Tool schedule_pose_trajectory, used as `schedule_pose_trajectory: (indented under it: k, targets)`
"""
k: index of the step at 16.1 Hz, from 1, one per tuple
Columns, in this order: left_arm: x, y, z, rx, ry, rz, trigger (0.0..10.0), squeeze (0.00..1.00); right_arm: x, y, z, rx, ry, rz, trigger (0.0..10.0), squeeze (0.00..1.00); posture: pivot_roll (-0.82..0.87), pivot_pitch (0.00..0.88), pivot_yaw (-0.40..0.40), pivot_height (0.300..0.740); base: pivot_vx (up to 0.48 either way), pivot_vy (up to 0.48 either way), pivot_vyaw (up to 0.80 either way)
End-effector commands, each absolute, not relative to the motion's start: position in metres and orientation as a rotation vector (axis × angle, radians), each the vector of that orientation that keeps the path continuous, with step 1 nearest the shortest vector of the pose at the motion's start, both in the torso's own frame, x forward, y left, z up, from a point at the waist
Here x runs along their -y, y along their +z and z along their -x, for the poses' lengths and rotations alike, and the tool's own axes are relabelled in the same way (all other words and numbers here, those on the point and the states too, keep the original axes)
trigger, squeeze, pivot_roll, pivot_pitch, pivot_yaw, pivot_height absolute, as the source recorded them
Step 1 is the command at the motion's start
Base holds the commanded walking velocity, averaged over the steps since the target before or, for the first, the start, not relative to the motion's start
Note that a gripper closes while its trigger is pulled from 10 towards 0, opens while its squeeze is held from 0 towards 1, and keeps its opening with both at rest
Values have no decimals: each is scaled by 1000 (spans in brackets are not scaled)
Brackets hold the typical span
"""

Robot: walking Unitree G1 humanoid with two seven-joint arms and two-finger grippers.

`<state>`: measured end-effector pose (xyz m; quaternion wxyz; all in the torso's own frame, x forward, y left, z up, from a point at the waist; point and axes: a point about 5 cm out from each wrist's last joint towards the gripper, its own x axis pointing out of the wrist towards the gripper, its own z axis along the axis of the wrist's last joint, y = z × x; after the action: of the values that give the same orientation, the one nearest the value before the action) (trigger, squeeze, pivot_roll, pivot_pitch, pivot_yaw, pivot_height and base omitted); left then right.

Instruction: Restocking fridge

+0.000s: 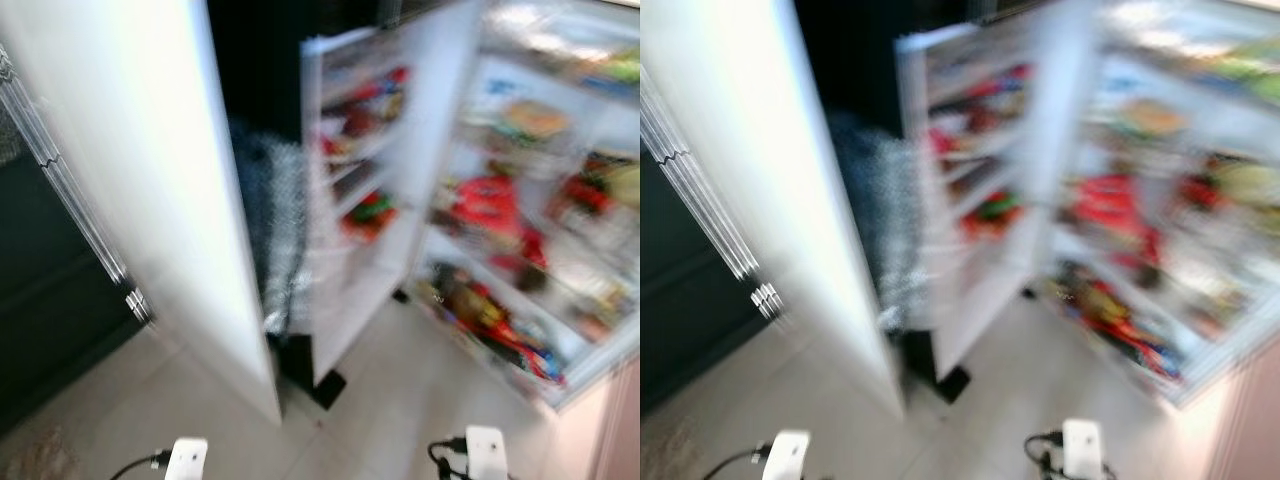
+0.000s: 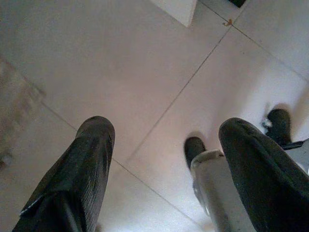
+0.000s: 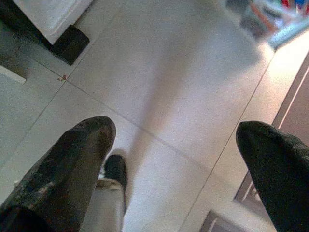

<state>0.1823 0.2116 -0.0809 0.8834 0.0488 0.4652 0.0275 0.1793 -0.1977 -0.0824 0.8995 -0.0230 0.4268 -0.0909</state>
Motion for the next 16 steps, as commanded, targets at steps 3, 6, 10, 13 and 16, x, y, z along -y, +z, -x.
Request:
schedule_pose_trajectory:
  k: [3, 6, 10, 13, 16]
  targets:
    - [-210, -81, -184, -975, 33, -128, 10000, 0, 202, -83, -176, -890, -210, 48, 10000, 0, -33, 13, 54, 740, 0, 0, -796]
    - [-210, -81, -183, -976, 30, -129, 10000, 0, 202, -82, -178, -872, -227, 41, 10000, 0, -33, 11, 55, 740, 0, 0, -788]
    - [-210, -81, -182, -980, 26, -135, 10000, 0, 216, -71, -192, -785, -301, 44, 10000, 0, -36, 7, 57, 740, 0, 0, -547]
    - [-210, -82, -181, -986, 21, -141, 10000, 0, 243, -49, -212, -644, -454, 77, 10000, 0, -45, 0, 58, 740, 0, 0, 0]
    - [-210, -82, -180, -986, 19, -143, 10000, 0, 264, -29, -227, -532, -575, 127, 10000, 0, -48, 0, 58, 740, 0, 0, 0]
